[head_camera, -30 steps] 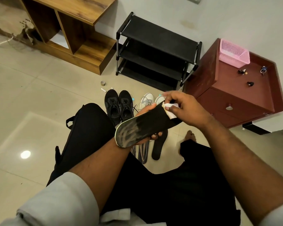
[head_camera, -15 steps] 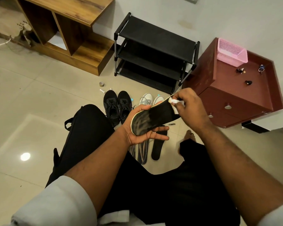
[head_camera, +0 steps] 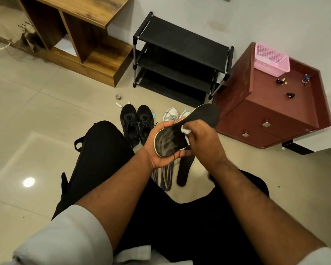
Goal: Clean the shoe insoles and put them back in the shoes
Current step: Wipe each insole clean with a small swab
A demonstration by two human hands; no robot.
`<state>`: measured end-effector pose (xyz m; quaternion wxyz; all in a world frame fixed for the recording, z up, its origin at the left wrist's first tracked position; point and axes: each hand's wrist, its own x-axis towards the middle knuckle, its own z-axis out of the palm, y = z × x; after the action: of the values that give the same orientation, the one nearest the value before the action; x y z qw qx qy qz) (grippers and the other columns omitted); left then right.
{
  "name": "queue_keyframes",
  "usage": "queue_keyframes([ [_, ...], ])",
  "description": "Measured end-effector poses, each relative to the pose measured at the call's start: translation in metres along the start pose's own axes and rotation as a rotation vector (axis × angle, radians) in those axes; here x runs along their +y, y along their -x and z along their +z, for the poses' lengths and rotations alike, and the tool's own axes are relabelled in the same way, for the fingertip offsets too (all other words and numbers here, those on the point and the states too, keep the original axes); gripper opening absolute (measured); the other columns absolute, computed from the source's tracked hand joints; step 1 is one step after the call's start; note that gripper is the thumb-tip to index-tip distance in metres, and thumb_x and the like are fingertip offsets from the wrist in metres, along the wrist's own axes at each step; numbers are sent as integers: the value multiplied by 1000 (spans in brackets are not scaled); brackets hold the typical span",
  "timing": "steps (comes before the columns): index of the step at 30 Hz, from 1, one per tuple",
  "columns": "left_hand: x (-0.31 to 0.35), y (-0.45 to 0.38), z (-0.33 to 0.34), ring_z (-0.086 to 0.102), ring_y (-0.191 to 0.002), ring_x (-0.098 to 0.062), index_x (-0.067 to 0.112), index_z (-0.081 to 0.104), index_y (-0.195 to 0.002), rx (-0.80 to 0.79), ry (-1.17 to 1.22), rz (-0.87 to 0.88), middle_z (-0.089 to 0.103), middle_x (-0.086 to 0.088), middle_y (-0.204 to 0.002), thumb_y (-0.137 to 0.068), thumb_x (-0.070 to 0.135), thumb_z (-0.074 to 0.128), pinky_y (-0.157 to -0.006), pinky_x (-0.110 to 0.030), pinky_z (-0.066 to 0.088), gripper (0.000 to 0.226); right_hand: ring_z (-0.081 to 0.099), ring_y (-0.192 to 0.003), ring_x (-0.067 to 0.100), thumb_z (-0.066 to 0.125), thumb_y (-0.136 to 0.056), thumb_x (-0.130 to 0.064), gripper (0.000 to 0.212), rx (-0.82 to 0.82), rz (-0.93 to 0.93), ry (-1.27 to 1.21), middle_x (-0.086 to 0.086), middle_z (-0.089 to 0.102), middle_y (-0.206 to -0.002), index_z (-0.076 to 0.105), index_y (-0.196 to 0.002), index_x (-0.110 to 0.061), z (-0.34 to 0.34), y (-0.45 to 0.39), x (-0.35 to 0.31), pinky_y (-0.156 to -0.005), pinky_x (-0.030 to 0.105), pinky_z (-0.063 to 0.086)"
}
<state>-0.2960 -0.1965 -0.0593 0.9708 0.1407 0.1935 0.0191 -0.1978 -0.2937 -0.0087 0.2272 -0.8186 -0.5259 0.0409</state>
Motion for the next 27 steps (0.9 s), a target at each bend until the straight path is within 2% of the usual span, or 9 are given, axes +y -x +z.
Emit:
queue_keyframes([
  [3, 2, 0, 0, 65, -98, -25, 11, 71, -110, 47, 40, 5, 68, -12, -107, -94, 39, 47, -99, -39, 45, 41, 54, -86, 7, 55, -92, -6, 16, -20, -43, -72, 8, 64, -97, 66, -104, -6, 7, 11, -14, -79, 3, 38],
  [6, 5, -2, -1, 63, -100, -25, 8, 69, -110, 59, 63, 53, 67, -13, -108, -91, 35, 50, -111, -38, 36, 38, 58, -90, 12, 59, -89, -4, 17, -95, -121, -129, 9, 66, -99, 67, -104, -5, 18, 28, -31, -87, 10, 40],
  [7, 5, -2, -1, 63, -99, -25, 7, 68, -109, 65, 58, 60, 67, -13, -106, -90, 35, 50, -110, -37, 38, 38, 58, -89, 12, 59, -90, -6, 17, -94, -106, -140, 9, 66, -99, 67, -104, -5, 19, 29, -31, -86, 9, 40],
  [10, 3, 0, 1, 66, -88, -23, 6, 73, -98, 74, 65, 48, 69, -11, -94, -93, 36, 48, -90, -33, 50, 40, 52, -85, 7, 57, -92, -11, 15, -12, 45, -154, 8, 64, -99, 66, -104, -7, 17, 22, -20, -77, -1, 34],
  [12, 0, -1, -1, 66, -86, -22, 6, 75, -93, 98, 76, 53, 69, -11, -93, -93, 38, 49, -85, -32, 53, 42, 50, -84, 7, 57, -93, -13, 15, 19, 158, -130, 6, 63, -99, 65, -105, -8, 16, 18, -16, -71, -1, 33],
  [16, 2, 0, 3, 66, -85, -25, 3, 73, -92, 118, 93, 67, 69, -13, -92, -89, 37, 48, -83, -32, 55, 42, 54, -85, 7, 59, -91, -10, 11, -9, 126, -248, 2, 64, -95, 66, -98, -11, 22, 25, -34, -77, 11, 45],
  [20, 5, 2, 6, 64, -85, -28, 4, 70, -92, 142, 109, 97, 67, -15, -93, -80, 34, 54, -80, -34, 57, 37, 51, -83, 5, 60, -89, -7, 8, -100, -29, -287, 3, 63, -94, 65, -96, -7, 20, 31, -40, -78, 4, 39],
  [24, 0, 0, 4, 67, -87, -23, 5, 70, -99, 138, 99, 85, 69, -11, -93, -89, 37, 51, -83, -31, 54, 38, 49, -83, 5, 57, -93, -14, 12, -78, 55, -177, 5, 61, -97, 63, -101, -9, 16, 18, -19, -71, 1, 36],
  [27, -1, -1, 1, 66, -87, -23, 6, 74, -93, 137, 104, 120, 69, -11, -93, -92, 38, 48, -89, -33, 50, 41, 50, -83, 5, 56, -93, -16, 13, -51, 109, -146, 4, 62, -98, 63, -103, -10, 16, 14, -17, -70, 0, 35],
])
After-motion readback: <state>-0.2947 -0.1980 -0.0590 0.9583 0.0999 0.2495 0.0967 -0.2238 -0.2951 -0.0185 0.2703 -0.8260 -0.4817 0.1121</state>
